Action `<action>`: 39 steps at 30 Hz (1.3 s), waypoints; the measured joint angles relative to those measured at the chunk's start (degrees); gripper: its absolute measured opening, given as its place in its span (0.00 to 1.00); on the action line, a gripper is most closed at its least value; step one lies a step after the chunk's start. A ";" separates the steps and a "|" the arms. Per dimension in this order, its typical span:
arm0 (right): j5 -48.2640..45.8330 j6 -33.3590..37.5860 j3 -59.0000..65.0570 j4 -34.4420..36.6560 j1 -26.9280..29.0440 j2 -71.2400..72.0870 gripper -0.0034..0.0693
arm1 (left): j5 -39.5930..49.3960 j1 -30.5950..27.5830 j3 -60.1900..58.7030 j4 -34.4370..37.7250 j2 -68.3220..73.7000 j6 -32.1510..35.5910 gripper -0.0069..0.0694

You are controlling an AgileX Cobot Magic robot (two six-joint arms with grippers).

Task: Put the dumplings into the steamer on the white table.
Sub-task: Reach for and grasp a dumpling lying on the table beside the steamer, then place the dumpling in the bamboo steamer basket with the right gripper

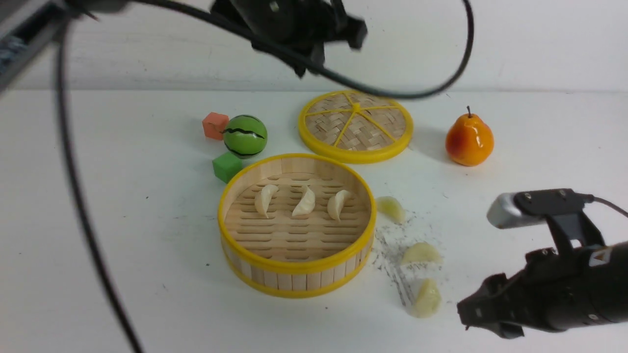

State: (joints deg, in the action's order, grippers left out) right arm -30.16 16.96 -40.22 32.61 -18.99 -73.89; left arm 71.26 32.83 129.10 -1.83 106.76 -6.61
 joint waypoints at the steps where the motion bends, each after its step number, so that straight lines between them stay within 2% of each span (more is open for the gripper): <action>1: 0.48 -1.19 -1.11 -0.06 -0.72 -2.54 0.61 | 0.00 0.00 -0.06 0.55 -4.00 -0.20 0.12; 3: 1.60 -2.58 -2.37 -0.52 -1.93 -5.14 0.61 | 0.00 0.00 -1.41 1.12 -8.75 -0.20 0.07; 7: 5.39 -7.62 -5.99 -3.59 -3.92 -11.41 0.60 | 0.00 0.00 -9.30 0.85 -19.85 -0.36 0.07; 8: 7.21 -11.43 -8.27 -6.46 -4.18 -14.68 0.60 | 0.00 0.00 -16.53 -0.10 -26.64 -0.64 0.07; 9: 7.21 -11.43 -8.50 -6.46 -4.20 -14.99 0.60 | 0.00 0.00 -17.31 -0.10 -27.31 -0.64 0.07; 10: 8.21 -15.43 -10.18 -8.78 -4.24 -17.51 0.60 | 0.00 0.00 -24.12 -0.75 -32.70 -0.77 0.07; 13: 9.10 -21.34 -12.71 -12.94 -4.36 -21.93 0.60 | 0.00 0.00 -37.11 -1.14 -41.76 -1.02 0.07; 14: 9.17 -21.76 -12.88 -13.20 -4.36 -22.25 0.60 | -0.07 0.00 -38.04 -1.15 -42.39 -1.02 0.07; 18: 9.96 -27.53 -15.71 -16.20 -4.49 -28.39 0.56 | -4.21 0.00 -58.88 -3.20 -55.37 -2.04 0.07; 22: 8.58 -28.16 -16.75 -16.77 -4.49 -29.75 0.41 | -9.09 0.00 -74.10 -7.32 -64.70 -5.43 0.07; 24: 7.25 -28.07 -17.09 -16.82 -4.55 -29.63 0.28 | -11.38 0.00 -81.62 -10.94 -69.56 -8.78 0.07; 25: 6.98 -27.70 -17.09 -16.82 -4.55 -29.63 0.26 | -12.11 0.00 -84.58 -12.47 -71.48 -10.27 0.07; 32: -4.36 -20.06 -20.34 -16.82 -4.55 -29.68 0.26 | -14.30 0.00 -98.56 -20.44 -81.79 -20.34 0.07; 39: -15.09 -16.96 -28.85 -17.49 -5.39 -30.03 0.26 | -23.87 0.00 -104.65 -26.15 -93.03 -26.10 0.07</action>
State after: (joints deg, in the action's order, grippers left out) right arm -45.25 0.00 -69.07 15.13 -24.38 -103.93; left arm 47.39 32.83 24.45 -27.98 13.73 -32.70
